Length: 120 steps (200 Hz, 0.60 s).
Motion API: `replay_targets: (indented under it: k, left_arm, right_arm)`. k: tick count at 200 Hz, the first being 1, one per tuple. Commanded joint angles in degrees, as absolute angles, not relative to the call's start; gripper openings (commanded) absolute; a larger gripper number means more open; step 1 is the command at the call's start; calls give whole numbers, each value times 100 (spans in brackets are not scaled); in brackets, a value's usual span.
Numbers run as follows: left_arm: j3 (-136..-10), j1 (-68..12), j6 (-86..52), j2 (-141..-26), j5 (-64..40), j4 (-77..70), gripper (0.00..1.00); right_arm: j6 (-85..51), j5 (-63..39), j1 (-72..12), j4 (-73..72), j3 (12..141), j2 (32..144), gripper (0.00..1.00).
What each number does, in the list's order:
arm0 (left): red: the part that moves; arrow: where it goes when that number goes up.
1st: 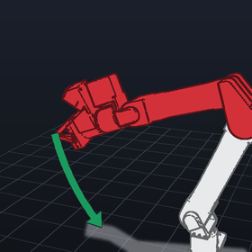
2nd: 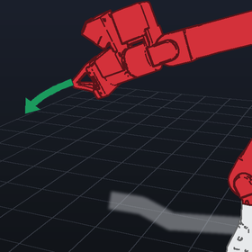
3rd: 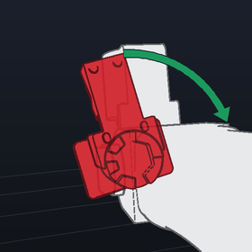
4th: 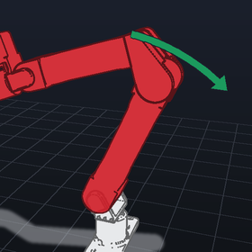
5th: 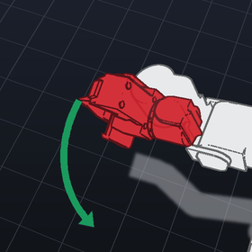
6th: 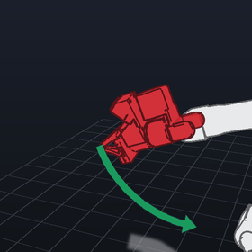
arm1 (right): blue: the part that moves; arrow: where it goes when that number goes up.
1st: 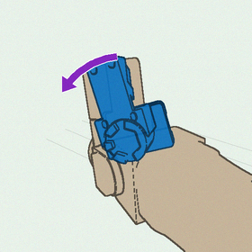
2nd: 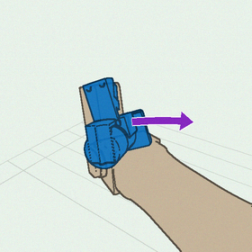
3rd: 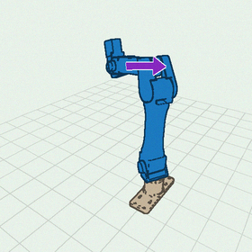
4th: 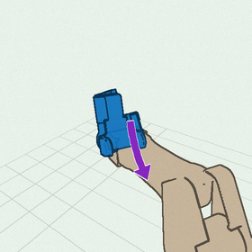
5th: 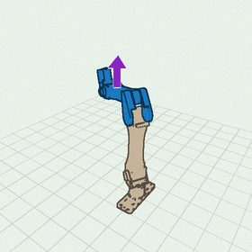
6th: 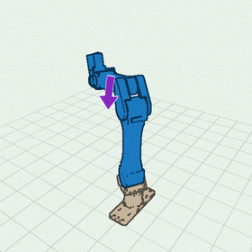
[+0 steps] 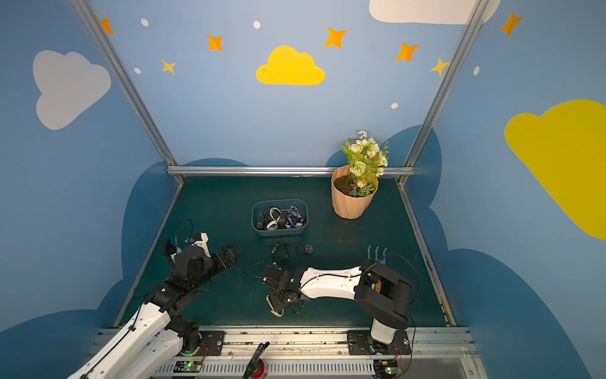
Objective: Put the watch into the storage box
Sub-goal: Pick up the watch at the center of the board.
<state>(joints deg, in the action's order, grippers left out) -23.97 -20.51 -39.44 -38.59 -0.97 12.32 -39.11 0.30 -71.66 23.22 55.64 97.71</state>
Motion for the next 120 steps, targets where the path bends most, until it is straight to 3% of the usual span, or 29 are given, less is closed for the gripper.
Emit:
replay_targets:
  k: [1,62,120]
  left_arm:
    - [-2430,-2030,-3862,-3912,-61,1228,100]
    - [-2439,-2031,-3900,-4031,-131,1155,100]
    - [-2437,-2030,-3981,-4029,-168,1226,100]
  right_arm:
    - [-3850,247,-7154,2505,5685,9650,0]
    - [-3745,665,-6823,2787,5588,8893,0]
    - [-2760,1358,-5557,2934,6062,8001,0]
